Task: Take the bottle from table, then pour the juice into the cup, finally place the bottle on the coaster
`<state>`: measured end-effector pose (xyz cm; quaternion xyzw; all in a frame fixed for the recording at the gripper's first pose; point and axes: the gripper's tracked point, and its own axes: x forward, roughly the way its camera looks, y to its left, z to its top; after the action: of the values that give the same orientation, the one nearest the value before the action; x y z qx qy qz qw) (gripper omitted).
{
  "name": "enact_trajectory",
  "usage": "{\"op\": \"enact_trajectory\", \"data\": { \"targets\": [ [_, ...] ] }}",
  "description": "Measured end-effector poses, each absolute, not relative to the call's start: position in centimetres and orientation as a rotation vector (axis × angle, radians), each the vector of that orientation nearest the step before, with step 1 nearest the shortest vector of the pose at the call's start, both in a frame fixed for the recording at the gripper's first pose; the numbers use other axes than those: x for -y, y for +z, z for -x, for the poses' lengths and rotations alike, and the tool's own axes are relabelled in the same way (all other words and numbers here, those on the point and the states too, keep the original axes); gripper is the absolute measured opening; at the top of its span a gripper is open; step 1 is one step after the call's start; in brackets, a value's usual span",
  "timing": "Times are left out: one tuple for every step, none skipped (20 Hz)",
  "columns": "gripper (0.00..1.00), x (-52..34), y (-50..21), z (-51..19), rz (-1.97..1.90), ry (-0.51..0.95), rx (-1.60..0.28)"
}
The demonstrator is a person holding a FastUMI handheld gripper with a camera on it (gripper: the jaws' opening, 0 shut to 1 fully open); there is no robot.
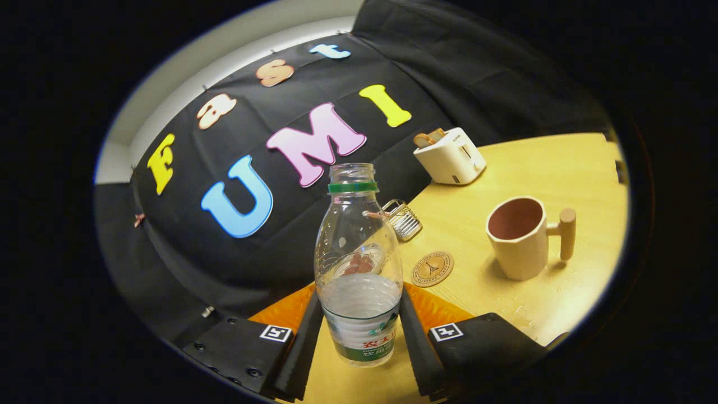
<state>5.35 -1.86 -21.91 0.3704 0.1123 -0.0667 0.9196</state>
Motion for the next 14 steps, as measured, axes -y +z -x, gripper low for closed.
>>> {"op": "enact_trajectory", "data": {
  "targets": [
    [0.74, 2.0, -22.0, -5.4, -0.805, -0.145, -0.237],
    [0.74, 2.1, -22.4, -5.4, -0.846, -0.147, -0.251],
    [0.74, 2.0, -22.8, -5.4, -0.885, -0.142, -0.271],
    [0.74, 1.8, -23.1, -5.1, -0.924, -0.134, -0.288],
    [0.74, 1.8, -23.1, -5.0, -0.963, -0.13, -0.298],
    [0.74, 2.0, -23.1, -5.1, -0.995, -0.13, -0.301],
    [0.74, 2.0, -23.3, -5.3, -1.024, -0.136, -0.303],
    [0.74, 2.3, -23.4, -5.4, -1.056, -0.143, -0.303],
    [0.74, 2.7, -23.3, -5.4, -1.092, -0.147, -0.3],
    [0.74, 2.8, -23.1, -5.5, -1.123, -0.151, -0.297],
    [0.74, 3.1, -23.0, -5.6, -1.152, -0.158, -0.294],
    [0.74, 3.3, -23.0, -5.5, -1.177, -0.166, -0.29],
    [0.74, 3.6, -23.0, -5.7, -1.198, -0.173, -0.286],
    [0.74, 3.9, -23.0, -5.8, -1.22, -0.182, -0.284]
  ]
}}
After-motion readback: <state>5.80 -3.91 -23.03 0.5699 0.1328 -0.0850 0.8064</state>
